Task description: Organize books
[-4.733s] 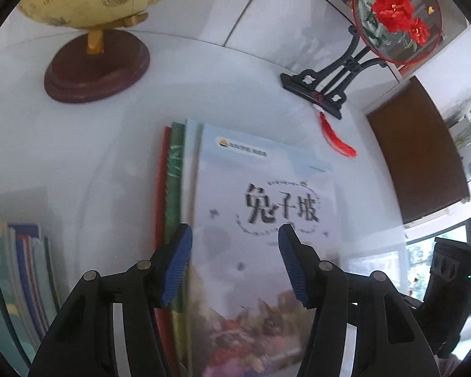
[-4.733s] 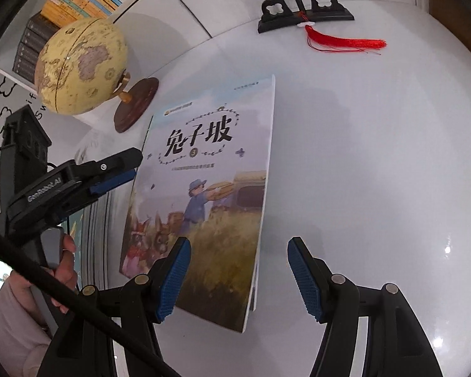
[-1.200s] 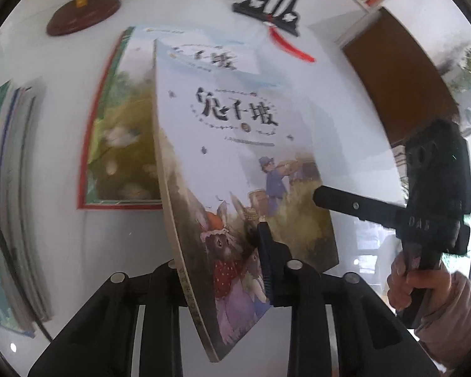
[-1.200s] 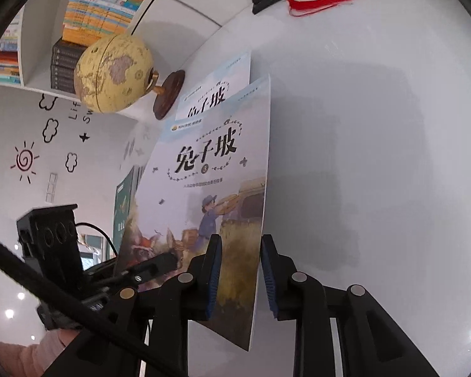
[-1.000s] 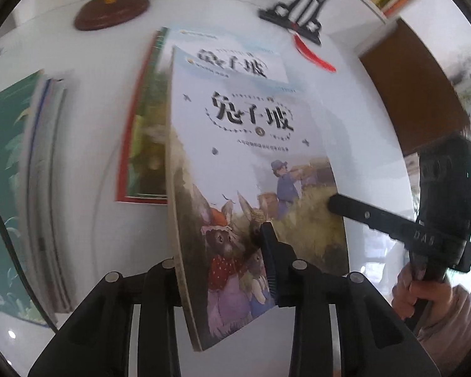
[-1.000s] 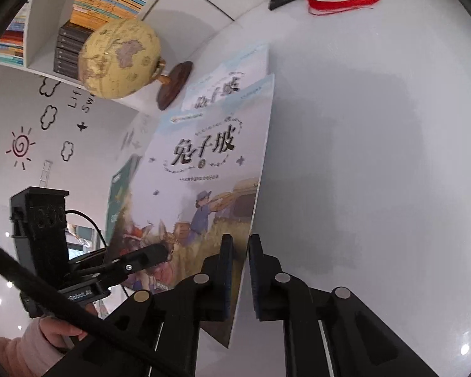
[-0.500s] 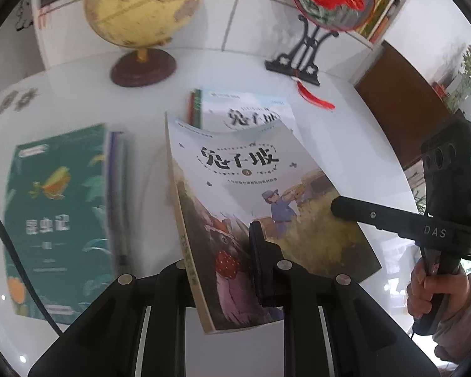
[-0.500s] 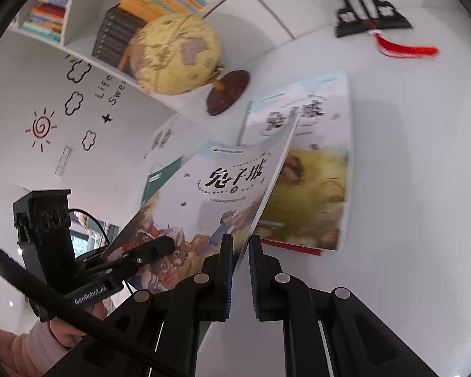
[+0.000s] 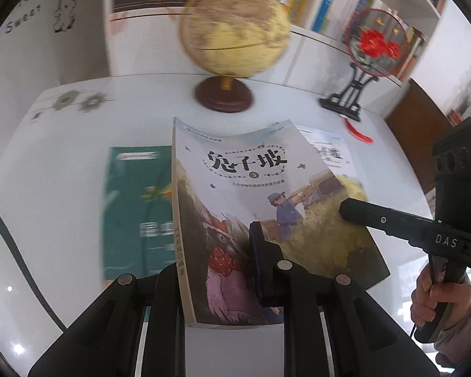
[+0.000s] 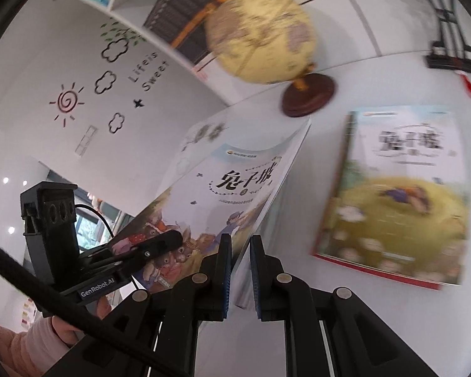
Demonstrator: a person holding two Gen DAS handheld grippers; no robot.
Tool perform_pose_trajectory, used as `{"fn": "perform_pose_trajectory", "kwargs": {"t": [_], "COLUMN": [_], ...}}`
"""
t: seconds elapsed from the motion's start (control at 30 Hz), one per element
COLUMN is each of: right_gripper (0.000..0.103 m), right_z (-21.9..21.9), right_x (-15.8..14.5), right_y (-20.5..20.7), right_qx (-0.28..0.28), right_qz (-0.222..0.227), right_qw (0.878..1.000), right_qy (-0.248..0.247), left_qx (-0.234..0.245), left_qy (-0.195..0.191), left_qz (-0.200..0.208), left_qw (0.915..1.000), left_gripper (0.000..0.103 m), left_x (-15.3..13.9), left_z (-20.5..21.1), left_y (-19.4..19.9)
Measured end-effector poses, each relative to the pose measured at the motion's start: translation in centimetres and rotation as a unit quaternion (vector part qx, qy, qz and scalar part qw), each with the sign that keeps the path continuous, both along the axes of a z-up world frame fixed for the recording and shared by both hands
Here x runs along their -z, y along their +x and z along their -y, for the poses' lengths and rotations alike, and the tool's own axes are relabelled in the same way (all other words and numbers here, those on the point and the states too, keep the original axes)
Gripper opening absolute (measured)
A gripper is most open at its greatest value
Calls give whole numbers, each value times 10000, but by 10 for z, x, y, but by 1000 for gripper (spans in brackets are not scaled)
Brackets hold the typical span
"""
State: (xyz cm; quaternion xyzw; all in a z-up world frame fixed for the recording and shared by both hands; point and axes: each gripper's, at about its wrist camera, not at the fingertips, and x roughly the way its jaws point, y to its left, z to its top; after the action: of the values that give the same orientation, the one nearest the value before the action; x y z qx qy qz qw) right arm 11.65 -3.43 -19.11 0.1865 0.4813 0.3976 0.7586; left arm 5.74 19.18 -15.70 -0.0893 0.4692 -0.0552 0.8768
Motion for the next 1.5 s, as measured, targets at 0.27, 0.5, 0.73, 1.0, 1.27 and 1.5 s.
{"fn": "perform_pose_trajectory", "kwargs": {"t": [0.27, 0.5, 0.73, 1.0, 1.27, 1.5], "right_gripper": [11, 12, 12, 27, 40, 45], "right_z": [-75, -99, -96, -92, -66, -41], "right_x": [7, 33, 55, 56, 61, 56], "right_y": [-5, -1, 4, 13, 15, 9], "right_qx": [-301, -386, -196, 31, 260, 312], "right_qz": [112, -79, -429, -494, -862, -900], "right_qw": [9994, 9984, 9973, 9961, 9938, 9938], "right_qy": [-90, -413, -560, -728, -654, -581], "left_qx": [-393, -434, -697, -806, -889, -1117], "left_qy": [-83, -150, -374, -183, 981, 723], "left_qz": [-155, -364, -923, -1225, -1390, -1241], "left_qw": [9991, 9983, 9926, 9890, 9814, 9833], "left_gripper": [17, 21, 36, 52, 63, 63], "left_x": [27, 50, 71, 72, 67, 49], "left_z": [-49, -56, -70, -71, -62, -62], "left_y": [-12, -12, -9, -8, -6, -6]}}
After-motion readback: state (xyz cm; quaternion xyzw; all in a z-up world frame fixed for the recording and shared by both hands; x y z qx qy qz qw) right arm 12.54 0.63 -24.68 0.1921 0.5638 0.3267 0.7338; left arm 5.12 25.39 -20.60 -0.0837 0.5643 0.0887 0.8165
